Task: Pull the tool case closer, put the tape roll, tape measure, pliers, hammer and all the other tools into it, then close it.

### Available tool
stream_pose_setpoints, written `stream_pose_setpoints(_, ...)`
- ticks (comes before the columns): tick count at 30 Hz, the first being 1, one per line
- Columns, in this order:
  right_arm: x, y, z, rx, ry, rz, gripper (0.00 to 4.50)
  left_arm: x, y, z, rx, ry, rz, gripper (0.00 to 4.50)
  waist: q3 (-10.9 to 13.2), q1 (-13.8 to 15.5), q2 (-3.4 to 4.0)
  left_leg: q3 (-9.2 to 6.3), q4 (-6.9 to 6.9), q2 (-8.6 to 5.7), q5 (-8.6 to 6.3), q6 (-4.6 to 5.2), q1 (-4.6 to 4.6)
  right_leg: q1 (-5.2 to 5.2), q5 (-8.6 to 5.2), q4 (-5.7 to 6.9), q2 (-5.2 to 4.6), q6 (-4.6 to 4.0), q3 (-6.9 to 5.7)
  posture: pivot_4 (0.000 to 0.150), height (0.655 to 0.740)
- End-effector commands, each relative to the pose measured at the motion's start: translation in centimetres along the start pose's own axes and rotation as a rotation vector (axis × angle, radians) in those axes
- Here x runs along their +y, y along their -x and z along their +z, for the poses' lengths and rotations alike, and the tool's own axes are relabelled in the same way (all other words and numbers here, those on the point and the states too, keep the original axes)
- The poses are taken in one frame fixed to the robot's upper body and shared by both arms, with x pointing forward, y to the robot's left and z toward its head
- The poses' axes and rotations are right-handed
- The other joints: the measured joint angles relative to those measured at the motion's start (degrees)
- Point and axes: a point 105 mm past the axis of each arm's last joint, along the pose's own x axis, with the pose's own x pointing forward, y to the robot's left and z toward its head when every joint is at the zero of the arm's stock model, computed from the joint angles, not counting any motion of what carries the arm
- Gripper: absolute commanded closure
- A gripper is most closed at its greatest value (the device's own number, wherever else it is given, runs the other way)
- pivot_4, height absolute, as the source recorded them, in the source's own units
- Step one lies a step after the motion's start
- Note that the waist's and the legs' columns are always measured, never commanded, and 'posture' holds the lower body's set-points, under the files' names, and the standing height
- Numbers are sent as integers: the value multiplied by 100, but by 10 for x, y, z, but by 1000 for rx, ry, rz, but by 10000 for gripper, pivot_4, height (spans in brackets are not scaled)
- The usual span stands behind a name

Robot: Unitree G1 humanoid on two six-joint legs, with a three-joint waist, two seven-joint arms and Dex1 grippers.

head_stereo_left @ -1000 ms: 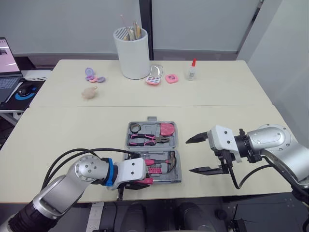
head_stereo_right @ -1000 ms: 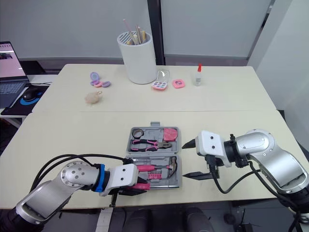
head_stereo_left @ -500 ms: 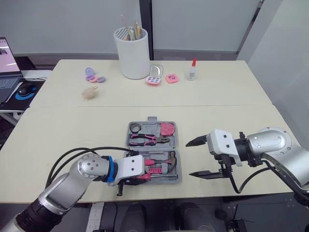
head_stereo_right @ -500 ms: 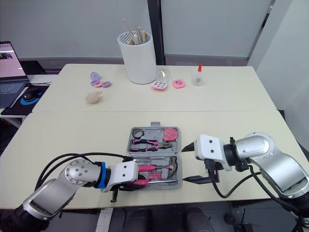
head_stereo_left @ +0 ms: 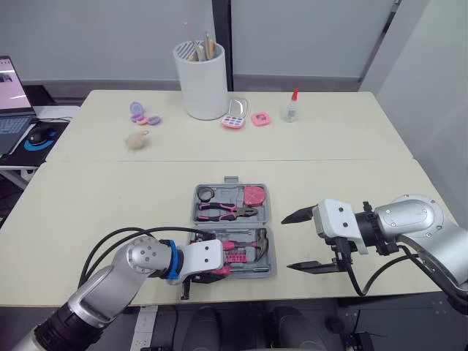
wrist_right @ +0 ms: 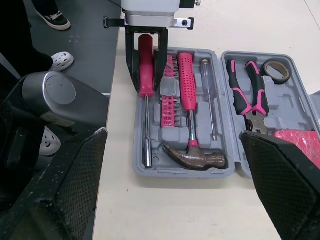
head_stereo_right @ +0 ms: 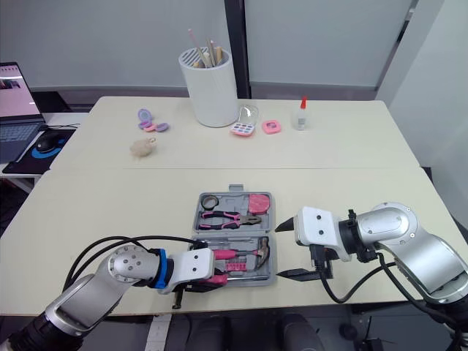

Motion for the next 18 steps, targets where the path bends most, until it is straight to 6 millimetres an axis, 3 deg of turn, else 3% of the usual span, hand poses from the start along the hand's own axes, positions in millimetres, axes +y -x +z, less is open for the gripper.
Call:
stream_pose_setpoints(1,3,1,6,-2,46,0,0,-1,-1,9,-29,-43,-9,29809,0,0,0,0,0,0,0,0,0,0,0,0,0,0,0,1500,7400)
stream_pose_setpoints(6,1,0,7,-8,50,-6,0,1,7,20,-82,-80,-14,14866,0,0,0,-1,0,1,0,0,1,0,0,0,0,0,0,1500,7400)
stream_pose_setpoints(11,-2,-1,7,-11,55,-12,0,8,22,30,-175,-58,13,14866,0,-1,0,-1,0,3,0,0,1,0,0,0,0,0,-1,1500,7400)
stream_pose_setpoints(15,-7,-2,8,-21,56,-24,0,17,34,26,-243,-17,48,14866,0,-8,0,0,1,3,0,0,1,0,0,0,0,0,0,1500,7400)
stream_pose_setpoints(18,-9,-2,7,-21,57,-29,0,13,35,19,-274,15,27,20957,0,-6,0,-1,1,3,0,0,2,0,4,0,0,-6,0,1500,7400)
